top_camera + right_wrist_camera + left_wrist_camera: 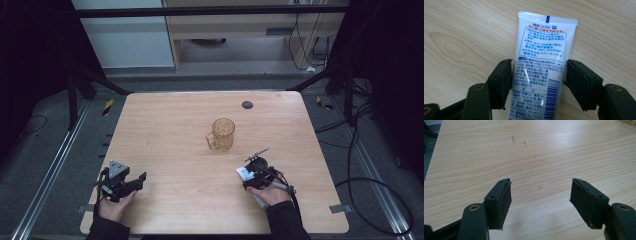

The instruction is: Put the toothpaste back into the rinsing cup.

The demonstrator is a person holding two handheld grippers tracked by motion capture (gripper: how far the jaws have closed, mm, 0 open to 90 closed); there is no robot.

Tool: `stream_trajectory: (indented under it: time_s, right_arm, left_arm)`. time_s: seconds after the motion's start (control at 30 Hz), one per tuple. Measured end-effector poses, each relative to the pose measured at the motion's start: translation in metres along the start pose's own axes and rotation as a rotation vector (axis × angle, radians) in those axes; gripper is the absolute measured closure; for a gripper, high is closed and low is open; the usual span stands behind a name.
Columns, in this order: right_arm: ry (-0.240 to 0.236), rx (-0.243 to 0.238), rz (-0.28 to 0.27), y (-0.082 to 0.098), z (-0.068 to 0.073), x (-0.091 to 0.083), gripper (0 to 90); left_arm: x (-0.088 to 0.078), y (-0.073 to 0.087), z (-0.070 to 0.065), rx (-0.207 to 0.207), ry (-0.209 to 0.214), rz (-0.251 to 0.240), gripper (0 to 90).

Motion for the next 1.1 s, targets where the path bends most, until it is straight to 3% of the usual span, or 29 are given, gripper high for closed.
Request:
stream_trajectory:
  time_s: [0.4,0.7,1.1]
  right_arm:
    - [0.010,0.017,0.014,0.001,0.000,0.005,37.0]
    - [0.008,0.032,0.013,0.001,0.003,0.004,44.1]
    - [-0.016,0.040,-0.010,0.002,-0.001,-0.011,69.7]
  left_arm:
    - [0.000,0.000,0.000,0.002,0.001,0.002,32.2]
    - [0.000,0.000,0.000,0.002,0.000,0.001,32.2]
    - [0.000,0.000,0.000,0.002,0.000,0.003,32.2]
Point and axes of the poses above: each handheld gripper's, and its own axes: x roughly forward along the jaws, y roughly out of its underside, z roughly to its left, the point moved 8 cm from there along x, roughly forward along the jaws, and after that the axes turned 2 degrees about x, right-handed, at the moved point
